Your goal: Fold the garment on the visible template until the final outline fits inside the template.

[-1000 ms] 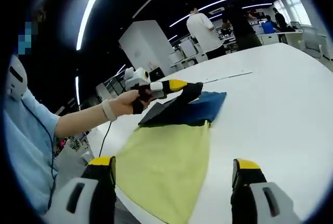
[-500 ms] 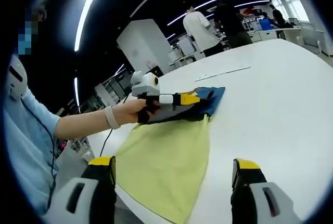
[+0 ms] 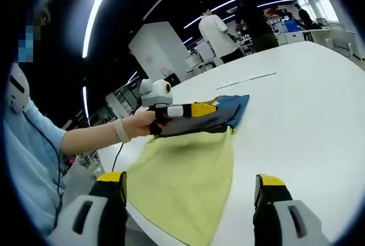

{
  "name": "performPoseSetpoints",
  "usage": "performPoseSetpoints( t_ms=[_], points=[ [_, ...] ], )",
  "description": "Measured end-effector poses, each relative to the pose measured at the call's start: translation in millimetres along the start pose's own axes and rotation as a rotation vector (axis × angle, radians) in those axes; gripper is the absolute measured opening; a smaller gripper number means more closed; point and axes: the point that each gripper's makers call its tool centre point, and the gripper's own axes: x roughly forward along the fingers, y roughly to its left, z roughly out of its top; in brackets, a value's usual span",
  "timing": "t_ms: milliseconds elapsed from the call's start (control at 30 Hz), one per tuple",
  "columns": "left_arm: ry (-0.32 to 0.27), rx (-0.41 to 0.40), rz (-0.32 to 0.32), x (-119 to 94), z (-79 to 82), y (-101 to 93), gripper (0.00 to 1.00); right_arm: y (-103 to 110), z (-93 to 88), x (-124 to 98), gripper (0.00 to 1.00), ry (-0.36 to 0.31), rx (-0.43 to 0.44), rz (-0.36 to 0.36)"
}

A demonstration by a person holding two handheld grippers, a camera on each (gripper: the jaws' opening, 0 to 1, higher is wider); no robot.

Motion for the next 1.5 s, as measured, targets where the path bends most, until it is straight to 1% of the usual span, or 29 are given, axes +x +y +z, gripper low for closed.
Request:
performPoseSetpoints(
  t_ms=[33, 67, 100, 133, 200, 300, 367, 633, 733, 833, 933, 1033, 1100, 1233, 1333, 1433, 1500],
  points=[
    [0.001, 0.045, 0.037, -2, 0.9, 6.6, 0.65, 0, -0.4, 0, 0.94, 0.003, -0.002, 0.001],
    [0.019, 0.085, 0.07, -5, -0.9, 10.7, 0.73, 0, -1.3, 1, 0.94, 0.009, -0.006, 0.002],
    [0.027, 0.103, 0.077, -7, -1.7, 11.8, 0.8, 0, -1.6, 1, 0.94, 0.011, -0.007, 0.003],
    [0.033, 0.093, 0.068, -9, -3.1, 9.7, 0.83, 1, -1.7, 1, 0.93, 0.012, -0.008, 0.004],
    [0.035, 0.115, 0.078, -15, -1.9, 12.0, 0.86, 2, -1.3, 2, 0.93, 0.011, -0.008, 0.008],
    [0.05, 0.132, 0.111, -21, -2.3, 19.6, 0.98, 3, 1.0, 4, 0.93, 0.01, -0.014, 0.013],
    [0.05, 0.134, 0.1, -26, -1.5, 19.3, 0.99, 4, 2.5, 5, 0.93, 0.011, -0.022, 0.016],
    [0.061, 0.14, 0.115, -43, -3.7, 22.1, 0.98, 3, 15.6, 10, 0.94, 0.008, -0.062, 0.018],
    [0.06, 0.136, 0.122, -55, -5.8, 25.6, 0.98, 4, 18.5, 12, 1.0, 0.023, -0.081, 0.024],
    [0.058, 0.133, 0.129, -69, -8.3, 26.8, 0.96, 3, 17.6, 13, 1.0, 0.047, -0.114, 0.02],
    [0.062, 0.137, 0.14, -82, -10.4, 29.3, 0.96, 3, 17.7, 12, 1.0, 0.055, -0.121, 0.018],
    [0.068, 0.152, 0.154, -104, -12.7, 29.1, 0.95, 2, 16.9, 13, 1.0, 0.07, -0.157, 0.011],
    [0.07, 0.159, 0.162, -120, -14.8, 28.0, 0.94, 3, 16.7, 14, 1.0, 0.071, -0.159, 0.013],
    [0.071, 0.174, 0.2, -150, -19.9, 31.8, 0.94, 2, 16.8, 15, 1.0, 0.073, -0.166, 0.009],
    [0.069, 0.165, 0.225, -176, -26.3, 34.3, 0.94, 3, 16.9, 18, 1.0, 0.091, -0.191, 0.009],
    [0.07, 0.156, 0.247, -194, -32.4, 35.8, 0.93, 4, 16.6, 20, 1.0, 0.116, -0.216, 0.017],
    [0.069, 0.141, 0.268, -206, -35.4, 36.6, 0.93, 5, 18.9, 22, 1.0, 0.122, -0.239, 0.016]
  ],
)
